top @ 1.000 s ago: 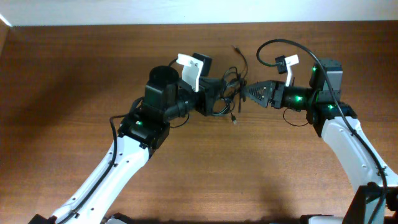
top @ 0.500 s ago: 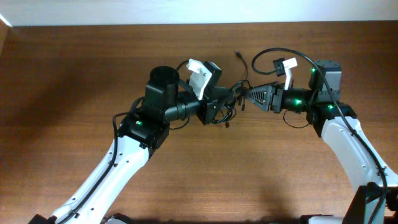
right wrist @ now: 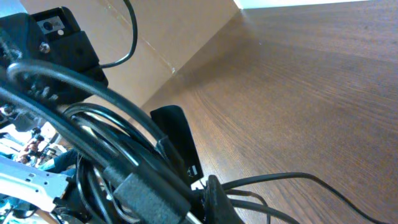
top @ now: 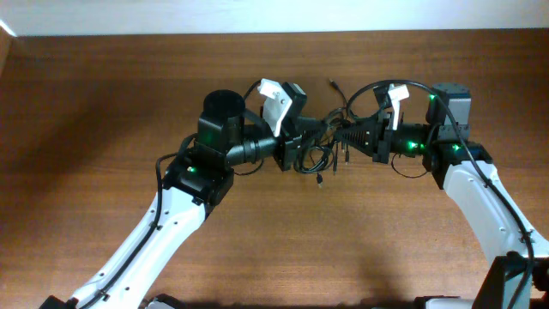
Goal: Untangle cables
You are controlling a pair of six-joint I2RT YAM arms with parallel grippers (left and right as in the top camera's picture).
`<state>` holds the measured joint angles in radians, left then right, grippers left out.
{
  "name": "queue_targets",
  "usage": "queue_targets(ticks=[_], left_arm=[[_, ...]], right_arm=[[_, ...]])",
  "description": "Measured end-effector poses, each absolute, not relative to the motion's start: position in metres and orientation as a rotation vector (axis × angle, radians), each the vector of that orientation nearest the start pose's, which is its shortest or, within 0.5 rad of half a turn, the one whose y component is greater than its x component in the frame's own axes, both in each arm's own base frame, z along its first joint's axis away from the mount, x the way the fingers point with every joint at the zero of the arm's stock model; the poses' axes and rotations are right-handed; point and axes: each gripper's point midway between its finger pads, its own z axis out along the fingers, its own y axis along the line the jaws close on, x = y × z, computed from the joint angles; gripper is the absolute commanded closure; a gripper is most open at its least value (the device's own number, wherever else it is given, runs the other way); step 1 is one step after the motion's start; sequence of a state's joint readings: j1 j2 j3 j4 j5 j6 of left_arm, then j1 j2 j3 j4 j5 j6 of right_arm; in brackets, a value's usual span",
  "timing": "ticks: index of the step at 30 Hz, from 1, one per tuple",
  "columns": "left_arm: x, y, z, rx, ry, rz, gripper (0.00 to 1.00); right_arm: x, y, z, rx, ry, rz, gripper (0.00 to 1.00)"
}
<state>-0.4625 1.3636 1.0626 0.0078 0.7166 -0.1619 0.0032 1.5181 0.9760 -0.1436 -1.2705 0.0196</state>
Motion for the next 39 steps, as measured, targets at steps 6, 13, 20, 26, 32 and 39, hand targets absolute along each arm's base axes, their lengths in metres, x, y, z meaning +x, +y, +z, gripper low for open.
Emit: queue_targets(ticks=[6, 13, 20, 26, 32, 39], left_arm=[[0.342, -0.271, 0.287, 0.602, 1.871, -0.985, 1.0], [0.361, -0.249, 0.268, 0.349, 2.011, -0.891, 1.0], [0.37, -0.24, 0.263, 0.1, 2.074, -0.905, 1.0], [0.373, -0.235, 0.259, -0.071, 2.108, -0.937, 1.0], [0.373, -0.234, 0.258, -0.116, 2.111, -0.944, 1.0], [0.378, -0.228, 0.257, -0.149, 2.099, -0.895, 1.0]], right_arm=[[0.343, 0.165, 0.223, -0.638, 1.907, 1.412, 0.96], [0.343, 0.165, 0.223, -0.635, 1.908, 1.415, 0.96], [0.346, 0.164, 0.221, -0.59, 1.94, 1.418, 0.96], [0.36, 0.16, 0.216, -0.38, 2.056, 1.422, 0.95], [0.367, 0.158, 0.213, -0.202, 2.128, 1.464, 0.73], [0.376, 0.149, 0.204, -0.073, 2.18, 1.411, 0.54]])
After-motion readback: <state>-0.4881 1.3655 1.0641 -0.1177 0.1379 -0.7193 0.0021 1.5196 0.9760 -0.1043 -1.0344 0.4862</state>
